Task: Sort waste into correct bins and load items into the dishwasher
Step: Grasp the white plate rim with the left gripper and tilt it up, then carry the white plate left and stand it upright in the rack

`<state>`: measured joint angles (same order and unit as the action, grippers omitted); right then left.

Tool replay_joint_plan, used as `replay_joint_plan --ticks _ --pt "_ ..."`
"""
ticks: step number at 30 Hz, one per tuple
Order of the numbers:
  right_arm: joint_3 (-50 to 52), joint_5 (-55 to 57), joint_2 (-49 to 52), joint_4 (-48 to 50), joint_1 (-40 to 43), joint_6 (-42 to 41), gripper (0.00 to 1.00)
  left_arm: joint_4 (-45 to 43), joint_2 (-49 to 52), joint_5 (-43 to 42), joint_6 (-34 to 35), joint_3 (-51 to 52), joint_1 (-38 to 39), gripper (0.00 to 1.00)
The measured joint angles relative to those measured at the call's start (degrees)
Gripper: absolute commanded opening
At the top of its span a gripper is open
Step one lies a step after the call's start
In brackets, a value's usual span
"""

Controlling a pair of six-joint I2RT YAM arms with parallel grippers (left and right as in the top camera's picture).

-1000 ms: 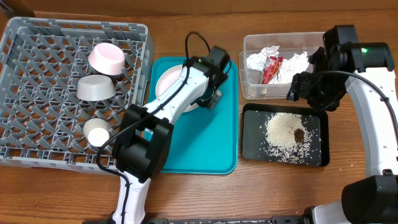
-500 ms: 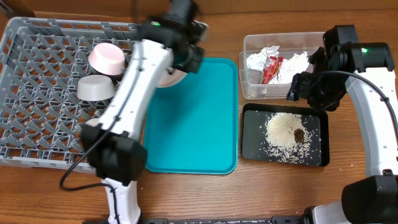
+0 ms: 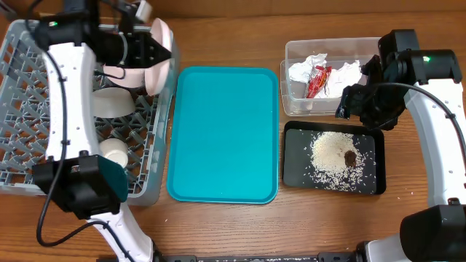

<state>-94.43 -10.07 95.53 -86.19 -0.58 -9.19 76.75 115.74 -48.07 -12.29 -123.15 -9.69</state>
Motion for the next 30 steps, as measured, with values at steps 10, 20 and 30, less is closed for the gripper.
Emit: replay_joint_plan --ticks 10,20,30 --pt "0.00 -0.02 0.00 0.02 0.00 0.02 0.69 0.87 4.98 -9.29 -2.14 0.26 -1.99 0.04" --pt "0.00 0.00 0.00 -0.13 0.00 0.00 0.69 1.09 6.54 -4.85 -3.04 0.68 -2.43 0.49" --pt "0.00 0.00 0.00 -0.35 0.00 0.00 0.69 1.31 6.54 -0.17 -2.45 0.66 -2.43 0.73"
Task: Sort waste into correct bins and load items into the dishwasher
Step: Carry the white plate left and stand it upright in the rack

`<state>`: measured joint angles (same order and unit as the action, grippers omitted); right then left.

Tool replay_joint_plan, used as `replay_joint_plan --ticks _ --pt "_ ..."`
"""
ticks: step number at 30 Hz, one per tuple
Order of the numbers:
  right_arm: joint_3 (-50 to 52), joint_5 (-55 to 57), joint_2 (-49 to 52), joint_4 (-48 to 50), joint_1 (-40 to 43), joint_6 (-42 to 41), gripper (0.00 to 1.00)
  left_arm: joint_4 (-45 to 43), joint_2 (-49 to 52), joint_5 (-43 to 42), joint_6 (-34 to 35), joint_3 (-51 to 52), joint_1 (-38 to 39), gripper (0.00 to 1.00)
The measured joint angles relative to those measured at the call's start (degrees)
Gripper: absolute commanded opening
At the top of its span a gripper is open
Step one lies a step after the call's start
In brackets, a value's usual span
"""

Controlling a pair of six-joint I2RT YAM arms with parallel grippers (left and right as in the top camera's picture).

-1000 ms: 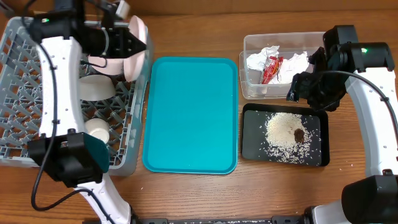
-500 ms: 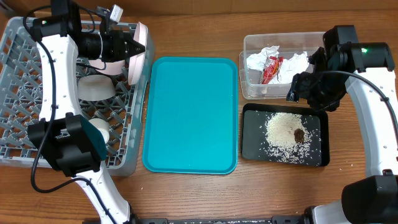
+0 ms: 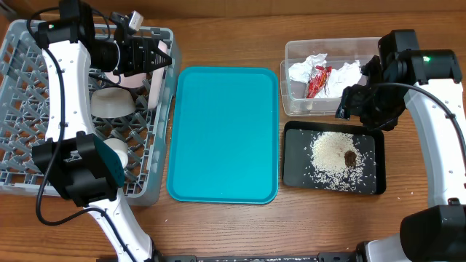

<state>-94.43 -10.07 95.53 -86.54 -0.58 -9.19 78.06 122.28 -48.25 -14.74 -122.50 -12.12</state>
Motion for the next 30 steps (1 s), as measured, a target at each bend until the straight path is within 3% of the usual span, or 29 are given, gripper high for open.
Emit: replay_joint_plan --ticks 5,9,15,21,24,30 --pt "0.00 -0.02 0.00 0.66 0.00 0.02 0.70 -0.07 -0.83 1.99 1.01 0.00 0.02 0.91" --pt "0.00 -0.22 0.00 4.61 0.00 0.00 0.75 0.13 -5.09 9.55 3.98 -0.02 0.17 1.00" --pt "-0.02 -1.18 0.00 16.00 -1.38 0.00 0.79 4.15 -12.90 27.69 13.44 -0.63 2.56 1.00" --pt "-0.02 -1.73 0.00 19.69 -4.55 0.04 0.62 11.58 -14.19 39.85 21.03 -0.81 4.02 0.76" --pt "-0.02 -1.88 0.00 20.00 -5.14 0.04 0.45 13.40 -14.16 42.84 22.49 -0.81 3.89 0.74" --pt "-0.02 -1.97 0.00 25.40 -5.14 0.11 0.38 13.70 -14.36 45.38 23.63 -0.81 4.76 0.78"
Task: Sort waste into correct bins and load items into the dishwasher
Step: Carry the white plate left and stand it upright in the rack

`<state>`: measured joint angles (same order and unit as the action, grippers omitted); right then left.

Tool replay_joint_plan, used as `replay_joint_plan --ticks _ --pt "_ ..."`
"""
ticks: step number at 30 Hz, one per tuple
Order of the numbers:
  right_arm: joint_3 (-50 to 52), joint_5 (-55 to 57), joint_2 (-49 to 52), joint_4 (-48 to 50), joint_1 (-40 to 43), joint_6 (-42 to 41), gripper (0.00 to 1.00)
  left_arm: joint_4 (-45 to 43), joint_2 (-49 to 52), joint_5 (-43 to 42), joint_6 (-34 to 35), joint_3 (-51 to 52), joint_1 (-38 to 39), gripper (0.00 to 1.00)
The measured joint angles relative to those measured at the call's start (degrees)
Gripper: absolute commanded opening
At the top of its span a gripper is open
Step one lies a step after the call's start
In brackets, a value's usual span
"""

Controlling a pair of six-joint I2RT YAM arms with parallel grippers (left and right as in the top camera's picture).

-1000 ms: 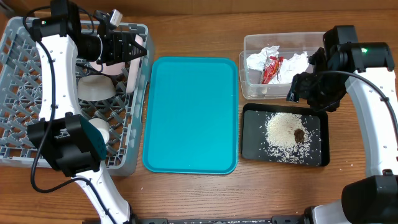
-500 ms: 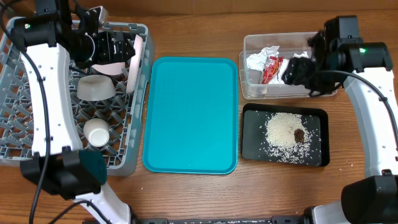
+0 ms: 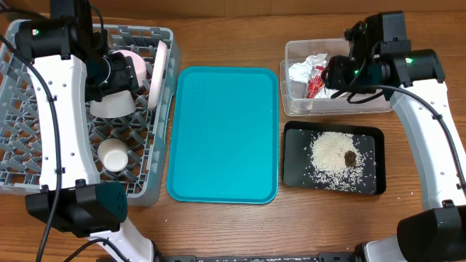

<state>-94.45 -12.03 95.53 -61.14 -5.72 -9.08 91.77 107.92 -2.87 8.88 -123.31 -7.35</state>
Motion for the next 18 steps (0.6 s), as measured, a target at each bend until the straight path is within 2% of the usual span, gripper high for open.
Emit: replay_joint_plan --ticks 4,13,18 --pt "0.00 0.31 0.00 3.50 0.02 0.90 0.42 0.57 -1.73 0.46 -0.02 0.00 2.71 0.79" --pt "0.00 2.45 -0.02 -1.03 0.00 4.11 0.44 3.54 -11.19 0.63 -0.04 0.28 5.11 0.83" --pt "0.50 3.80 -1.46 -1.68 0.00 3.50 0.45 2.12 -19.78 1.27 -0.26 7.04 5.09 0.84"
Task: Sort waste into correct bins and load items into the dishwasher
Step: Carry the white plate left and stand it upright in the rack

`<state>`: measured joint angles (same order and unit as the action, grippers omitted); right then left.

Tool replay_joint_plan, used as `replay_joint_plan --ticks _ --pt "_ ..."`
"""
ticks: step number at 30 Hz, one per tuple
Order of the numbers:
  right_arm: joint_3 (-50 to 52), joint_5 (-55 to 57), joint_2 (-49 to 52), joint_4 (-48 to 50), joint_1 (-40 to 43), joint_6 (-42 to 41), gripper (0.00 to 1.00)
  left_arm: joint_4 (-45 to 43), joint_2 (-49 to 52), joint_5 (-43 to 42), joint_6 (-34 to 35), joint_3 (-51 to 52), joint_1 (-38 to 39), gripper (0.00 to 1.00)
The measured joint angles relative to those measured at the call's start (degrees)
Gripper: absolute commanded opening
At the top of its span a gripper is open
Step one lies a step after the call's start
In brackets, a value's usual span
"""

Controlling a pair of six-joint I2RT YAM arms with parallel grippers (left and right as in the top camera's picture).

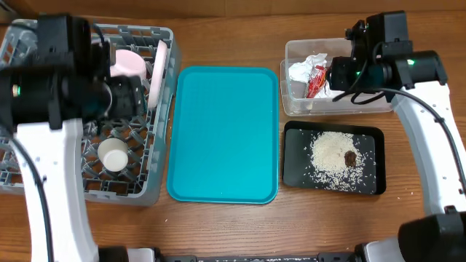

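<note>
The grey dish rack (156,191) on the left holds a pink plate (157,67) standing on edge, a pink bowl (125,62) and a white cup (114,154). My left arm rises high over the rack and hides much of it. The left gripper (137,98) hangs beside the plate, with its jaws too dark to read. The teal tray (222,135) lies bare in the middle. My right gripper (336,73) hovers over the clear bin (291,105), which holds crumpled white paper (304,69) and a red wrapper (316,80). Its jaws are not readable either.
A black tray (371,182) with scattered rice (331,151) and a small brown scrap (350,157) lies in front of the clear bin. Wooden table surrounds everything.
My left arm has risen toward the camera and now covers the rack's left and middle, hiding the white bowl. The right gripper stays over the clear bin, nearly unmoved.
My left gripper first held the pink plate above the rack's right edge, then lower in the rack. Later the plate stood alone on edge with the gripper drawn back left. The right gripper went from the bin's front corner to over the bin.
</note>
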<state>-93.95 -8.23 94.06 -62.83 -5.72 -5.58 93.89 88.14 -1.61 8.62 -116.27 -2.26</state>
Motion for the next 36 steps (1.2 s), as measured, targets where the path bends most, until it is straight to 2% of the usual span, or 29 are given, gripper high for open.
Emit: replay_joint_plan --ticks 4,5,7,8,9,10,15,21,36 --pt "3.52 0.70 -5.29 0.68 0.00 -0.24 0.54 -6.67 -8.13 0.79 -0.57 11.58 0.00 0.87" --pt "4.90 0.98 -6.95 1.27 0.00 -0.35 0.58 -7.23 -8.90 0.81 -0.72 12.66 0.00 0.91" --pt "9.40 1.22 -11.58 3.41 0.00 -0.22 0.71 -13.73 -15.34 0.87 -1.90 21.92 0.00 1.00" --pt "12.17 1.33 -14.32 4.87 0.00 -0.11 0.79 -16.50 -18.10 0.90 -2.43 25.64 0.00 1.00" --pt "14.93 1.53 -16.94 6.27 0.02 -0.09 0.96 -18.58 -20.85 0.96 -2.86 29.05 0.00 1.00" --pt "17.68 1.62 -19.74 7.15 0.00 0.00 1.00 -21.20 -24.33 1.01 -3.19 33.09 0.00 1.00" --pt "28.15 1.81 -33.40 8.90 0.00 -0.39 1.00 -29.03 -39.67 1.01 -3.17 47.76 0.00 1.00" --pt "30.23 2.49 -43.74 4.50 0.00 -0.37 1.00 -30.67 -52.04 1.03 -2.97 56.78 0.00 1.00" --pt "30.34 2.69 -41.46 3.63 0.02 -0.37 1.00 -26.32 -52.50 1.05 -2.97 57.64 0.00 1.00"
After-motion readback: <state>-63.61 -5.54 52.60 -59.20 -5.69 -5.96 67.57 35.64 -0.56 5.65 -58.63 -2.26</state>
